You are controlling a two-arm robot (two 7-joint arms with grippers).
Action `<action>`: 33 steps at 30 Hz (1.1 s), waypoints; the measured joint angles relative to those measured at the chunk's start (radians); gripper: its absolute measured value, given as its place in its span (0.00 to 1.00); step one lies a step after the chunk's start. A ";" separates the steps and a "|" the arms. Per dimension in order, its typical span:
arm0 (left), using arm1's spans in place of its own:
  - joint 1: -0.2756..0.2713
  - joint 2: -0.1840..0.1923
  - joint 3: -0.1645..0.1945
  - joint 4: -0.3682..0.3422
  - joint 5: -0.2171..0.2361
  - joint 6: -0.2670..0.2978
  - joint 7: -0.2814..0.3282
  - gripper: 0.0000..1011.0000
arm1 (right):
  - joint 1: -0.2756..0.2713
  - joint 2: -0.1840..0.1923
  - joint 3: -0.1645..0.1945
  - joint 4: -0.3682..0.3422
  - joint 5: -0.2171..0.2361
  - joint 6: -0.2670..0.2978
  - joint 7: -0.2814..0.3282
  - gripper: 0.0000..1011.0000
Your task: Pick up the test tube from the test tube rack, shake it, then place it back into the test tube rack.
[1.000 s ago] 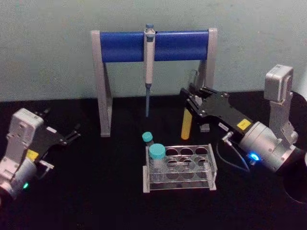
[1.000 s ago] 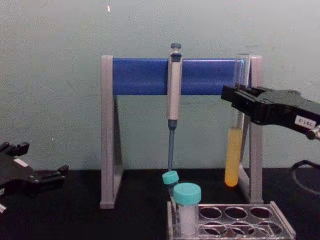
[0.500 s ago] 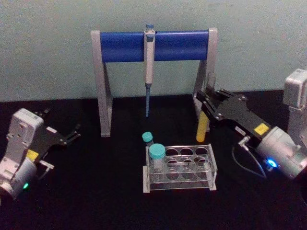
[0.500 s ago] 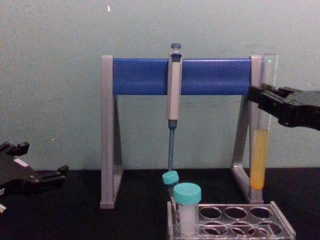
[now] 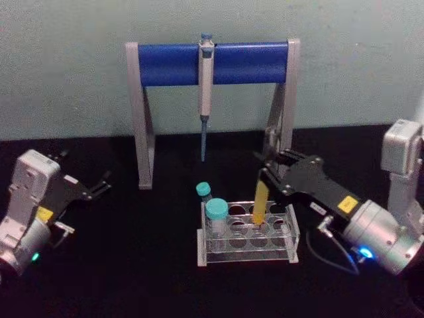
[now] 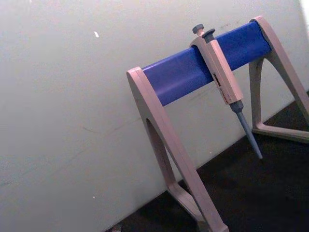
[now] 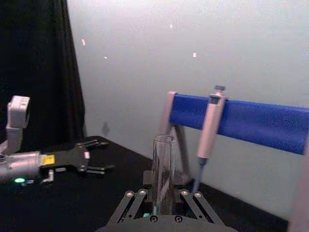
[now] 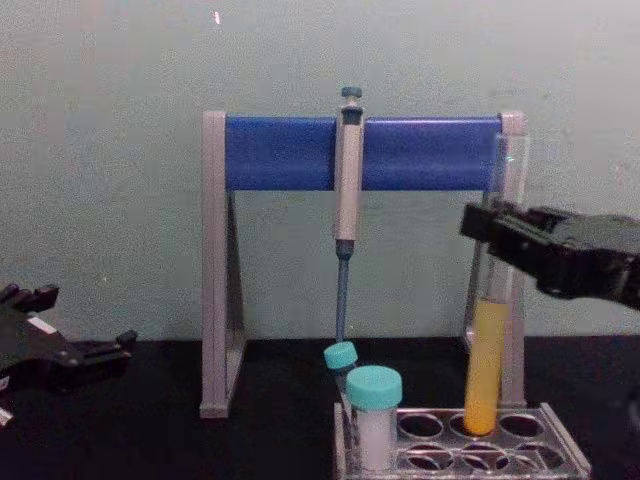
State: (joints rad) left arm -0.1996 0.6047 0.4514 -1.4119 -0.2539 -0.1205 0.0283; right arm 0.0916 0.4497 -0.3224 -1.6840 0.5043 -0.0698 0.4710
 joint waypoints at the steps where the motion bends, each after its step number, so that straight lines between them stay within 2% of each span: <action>1: 0.000 0.000 0.000 0.000 0.000 0.000 0.000 0.99 | 0.009 -0.007 -0.010 0.010 0.002 0.000 0.005 0.23; 8: 0.000 0.000 0.000 0.000 0.000 0.000 0.000 0.99 | 0.073 -0.046 -0.044 0.077 0.004 -0.014 0.017 0.23; 16: 0.000 0.000 0.000 0.000 0.000 0.000 0.000 0.99 | 0.144 -0.077 -0.051 0.157 -0.006 -0.031 0.010 0.23; 22: 0.000 0.000 0.000 0.000 0.000 0.000 0.000 0.99 | 0.159 -0.080 -0.038 0.182 -0.014 -0.032 -0.009 0.23; 33: 0.000 0.000 0.000 0.000 0.000 0.000 0.000 0.99 | 0.154 -0.076 -0.023 0.182 -0.019 -0.031 -0.014 0.23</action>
State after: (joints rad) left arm -0.1995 0.6047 0.4514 -1.4120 -0.2539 -0.1205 0.0283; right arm 0.2452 0.3740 -0.3457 -1.5021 0.4854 -0.1006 0.4571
